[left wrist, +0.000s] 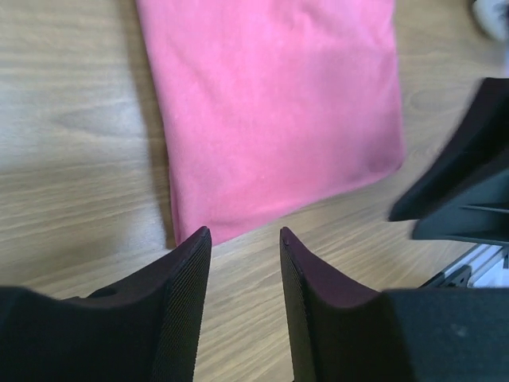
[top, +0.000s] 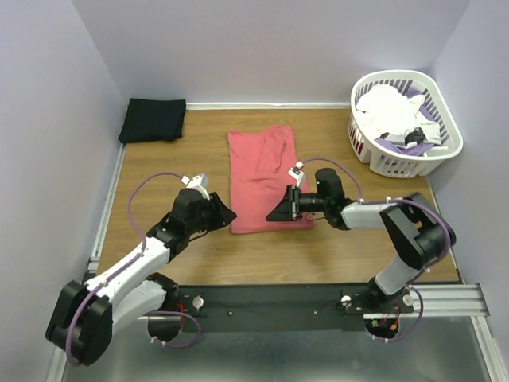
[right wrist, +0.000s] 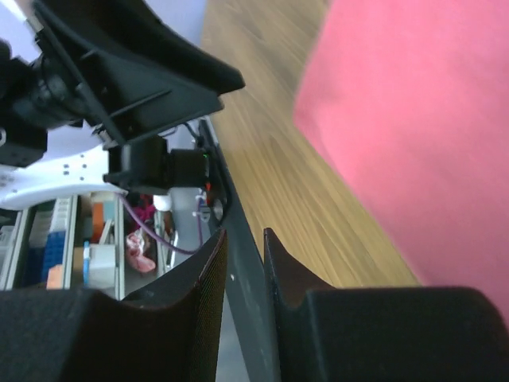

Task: Fold and stack the t-shirts
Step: Fold the tshirt

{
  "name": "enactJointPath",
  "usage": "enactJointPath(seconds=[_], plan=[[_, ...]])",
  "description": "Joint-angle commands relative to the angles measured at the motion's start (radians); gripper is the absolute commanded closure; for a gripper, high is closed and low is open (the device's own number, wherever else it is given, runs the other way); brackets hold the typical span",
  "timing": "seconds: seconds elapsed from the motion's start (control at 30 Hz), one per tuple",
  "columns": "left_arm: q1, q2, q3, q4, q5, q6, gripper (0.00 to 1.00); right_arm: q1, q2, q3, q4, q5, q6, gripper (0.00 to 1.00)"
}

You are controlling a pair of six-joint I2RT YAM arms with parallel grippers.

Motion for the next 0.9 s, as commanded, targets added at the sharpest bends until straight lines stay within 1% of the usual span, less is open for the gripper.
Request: enactJointPath(seconds=[0.0, 0.03, 0.1, 0.17, 0.3, 0.37, 0.4, 0.5, 0.63, 0.77, 0.87], plan=[[0.003, -0.124, 0.025, -0.083, -0.11, 0.024, 0.51, 0.067, 0.129, 0.067, 0.143, 0.028, 0.098, 0.68], [0.003, -0.147, 0.028, -0.104, -0.121, 0.029, 0.5, 0.084, 0.193, 0.094, 0.163, 0.036, 0.098, 0.68], [0.003, -0.198, 0.032, -0.135, -0.144, 0.033, 0.49, 0.094, 0.264, 0.13, 0.172, 0.036, 0.098, 0.68], [0.003, -0.238, 0.032, -0.14, -0.144, 0.029, 0.48, 0.099, 0.354, 0.134, 0.187, 0.037, 0.109, 0.68], [0.003, -0.256, 0.027, -0.144, -0.147, 0.022, 0.48, 0.098, 0.451, 0.116, 0.224, 0.043, 0.107, 0.68], [0.003, -0.253, 0.032, -0.148, -0.145, 0.026, 0.47, 0.099, 0.467, 0.102, 0.226, 0.039, 0.1, 0.68], [0.001, -0.252, 0.033, -0.148, -0.144, 0.029, 0.46, 0.099, 0.467, 0.096, 0.227, 0.034, 0.097, 0.68], [0.003, -0.247, 0.039, -0.151, -0.141, 0.036, 0.45, 0.091, 0.4, 0.062, 0.224, 0.037, 0.09, 0.68], [0.003, -0.244, 0.044, -0.152, -0.139, 0.039, 0.43, 0.039, 0.219, 0.006, 0.215, 0.033, 0.097, 0.68], [0.0, -0.235, 0.041, -0.149, -0.135, 0.041, 0.43, -0.083, 0.145, -0.053, 0.184, -0.016, 0.061, 0.68], [0.0, -0.226, 0.039, -0.141, -0.13, 0.041, 0.42, -0.164, 0.16, -0.105, 0.181, -0.059, 0.031, 0.68]])
